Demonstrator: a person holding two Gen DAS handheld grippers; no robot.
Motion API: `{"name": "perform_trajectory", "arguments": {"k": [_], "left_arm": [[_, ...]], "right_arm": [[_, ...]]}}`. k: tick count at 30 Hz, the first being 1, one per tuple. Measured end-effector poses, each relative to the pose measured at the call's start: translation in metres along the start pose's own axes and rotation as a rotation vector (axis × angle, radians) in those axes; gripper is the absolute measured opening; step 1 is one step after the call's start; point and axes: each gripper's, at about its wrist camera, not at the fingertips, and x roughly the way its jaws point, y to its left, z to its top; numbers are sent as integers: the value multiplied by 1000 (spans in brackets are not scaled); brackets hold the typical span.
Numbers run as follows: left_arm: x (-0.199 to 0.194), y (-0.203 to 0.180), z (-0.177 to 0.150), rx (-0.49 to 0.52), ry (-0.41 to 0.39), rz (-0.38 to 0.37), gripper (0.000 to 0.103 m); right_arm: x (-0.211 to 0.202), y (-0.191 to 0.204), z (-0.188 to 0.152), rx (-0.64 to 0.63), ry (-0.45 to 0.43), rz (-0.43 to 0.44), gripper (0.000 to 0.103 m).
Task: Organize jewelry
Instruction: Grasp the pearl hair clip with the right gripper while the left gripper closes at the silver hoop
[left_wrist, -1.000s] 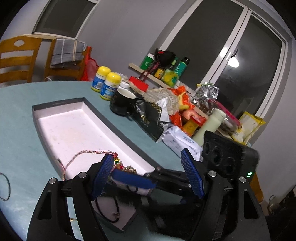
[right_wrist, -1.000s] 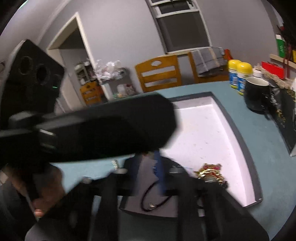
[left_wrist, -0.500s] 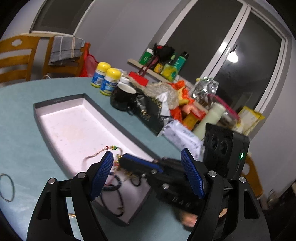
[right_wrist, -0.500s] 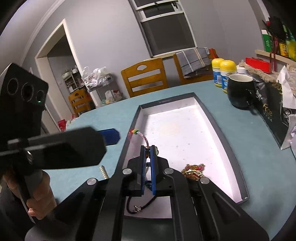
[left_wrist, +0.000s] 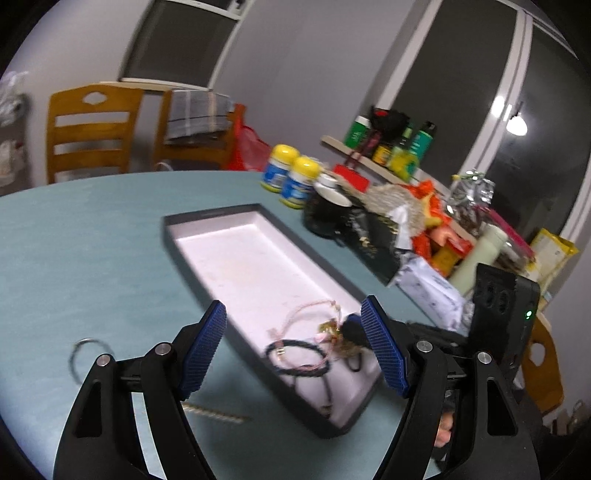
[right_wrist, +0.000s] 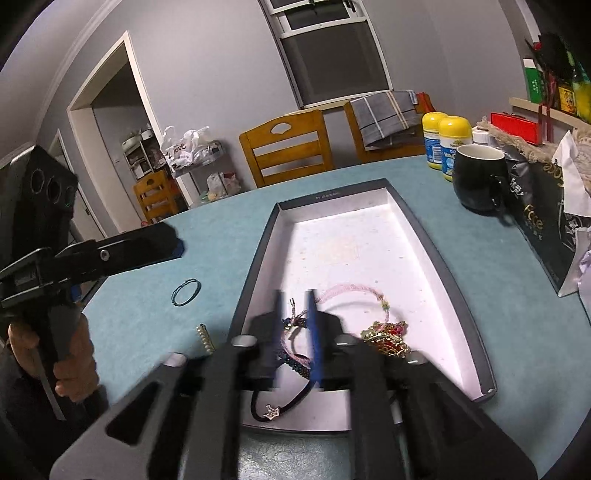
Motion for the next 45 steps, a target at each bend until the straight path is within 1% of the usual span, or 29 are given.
{"name": "perform_trajectory", "arguments": {"k": [1,3,6,12,14,15,17,19,20,22,24,26,28,30,32,34,38,41,42,43,45], "left_arm": [[-4,5,-1,-6,-5,18,77],[-11,14,-4,-16,-9,45,78],[-21,29,-9,-20,-5,100,78],[-29,74,-23,-21,43,286,78],[-26,88,-24,-21,76,340,78],[-24,92,-23,-23,83,353,78],[-22,100,-23,-33,90,360,78],[-16,105,-23,-29,127,369,77],[-13,106,-23,-17,143,373,76],[-8,107,-24,-6,165,380,70],[-3,114,-23,-27,188,384,63],[2,121,-22,-36,205,394,60],[4,124,-22,-40,217,397,53],[5,127,-22,-48,226,394,41],[7,131,-25,-49,238,392,38],[7,129,-27,-37,233,393,37],[9,126,-29,4,228,404,36],[11,123,-31,49,237,447,25],[11,122,-31,57,237,458,22],[10,123,-31,61,238,462,21],[11,122,-32,75,238,481,15]], "right_arm": [[-1,1,0,-3,-3,-7,34],[-3,3,0,-14,-11,-7,34],[-6,13,-1,-47,-11,20,34],[-2,57,-5,-184,28,90,34],[4,78,-6,-247,59,125,34],[7,87,-6,-282,77,132,34],[22,105,-9,-362,146,133,34],[39,114,-12,-414,229,119,33],[47,117,-14,-445,267,99,33],[60,119,-15,-466,318,77,33],[71,119,-15,-470,367,66,33],[81,120,-15,-482,400,56,33],[89,121,-15,-492,432,59,33],[96,120,-16,-500,448,61,32],[100,121,-16,-505,455,75,32],[103,123,-18,-524,464,74,25],[109,121,-16,-535,466,73,25],[114,125,-15,-572,477,54,25],[115,124,-14,-568,481,57,25],[116,123,-12,-564,487,60,25],[117,123,-11,-572,492,62,25]]}}
